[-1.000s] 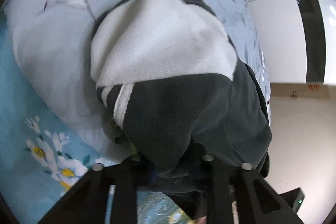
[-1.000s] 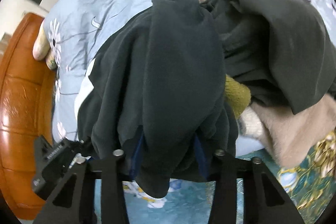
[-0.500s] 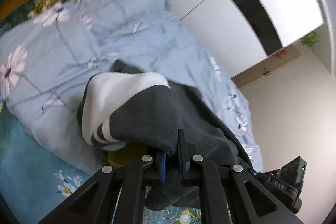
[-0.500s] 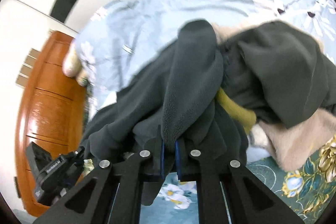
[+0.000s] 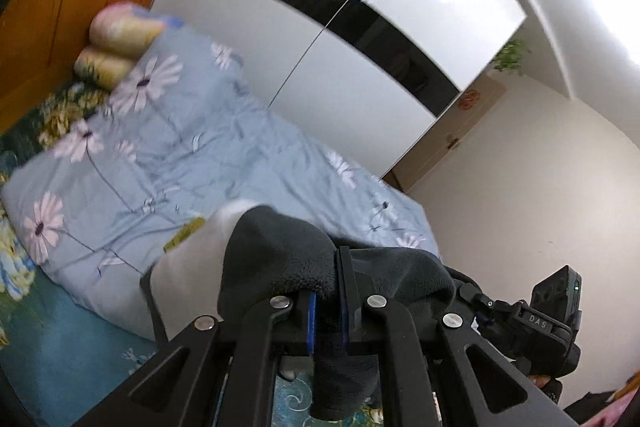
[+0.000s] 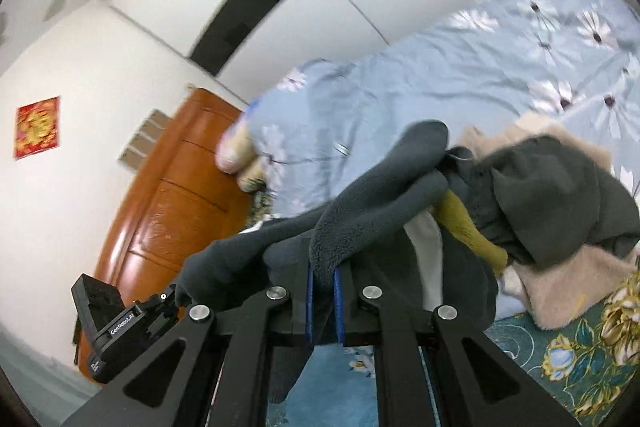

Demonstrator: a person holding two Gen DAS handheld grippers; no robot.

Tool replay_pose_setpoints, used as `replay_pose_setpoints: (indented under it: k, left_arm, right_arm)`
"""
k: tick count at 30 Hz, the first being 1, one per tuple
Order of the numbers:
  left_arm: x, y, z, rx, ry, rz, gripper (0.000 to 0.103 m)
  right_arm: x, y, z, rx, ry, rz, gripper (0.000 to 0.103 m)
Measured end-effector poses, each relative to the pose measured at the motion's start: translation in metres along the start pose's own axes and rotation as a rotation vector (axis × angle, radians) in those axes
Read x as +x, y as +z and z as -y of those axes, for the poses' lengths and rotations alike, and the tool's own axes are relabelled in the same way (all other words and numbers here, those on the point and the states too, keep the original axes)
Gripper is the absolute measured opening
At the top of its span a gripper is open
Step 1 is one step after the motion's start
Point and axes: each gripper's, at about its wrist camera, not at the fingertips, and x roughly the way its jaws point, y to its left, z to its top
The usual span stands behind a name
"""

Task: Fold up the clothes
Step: 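Lift the hoodie off the pile with both grippers and carry it onto the blanket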

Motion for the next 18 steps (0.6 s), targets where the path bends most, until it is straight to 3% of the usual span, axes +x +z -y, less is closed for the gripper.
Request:
replay_pose_setpoints:
  k: [6, 10, 18]
  left_arm:
    - [-0.093, -0.021, 0.055, 0.075, -0.029, 0.077, 0.009]
    - [-0.146, -0.076, 0.077, 0.100, -0.017, 0.074, 0.009]
    - [-0.234, -0.205, 0.109, 0.080, 0.021, -0.017, 0.009]
  right_arm:
    - [-0.088, -0.012, -0.045, -0.082, 0.085, 0.065, 0.008]
    - [-0.153, -0.048, -0.058, -0.144, 0.125, 0.069, 0.008]
    - [-0.258, -0.156, -0.039, -0.186, 0.151, -0.035, 0.008]
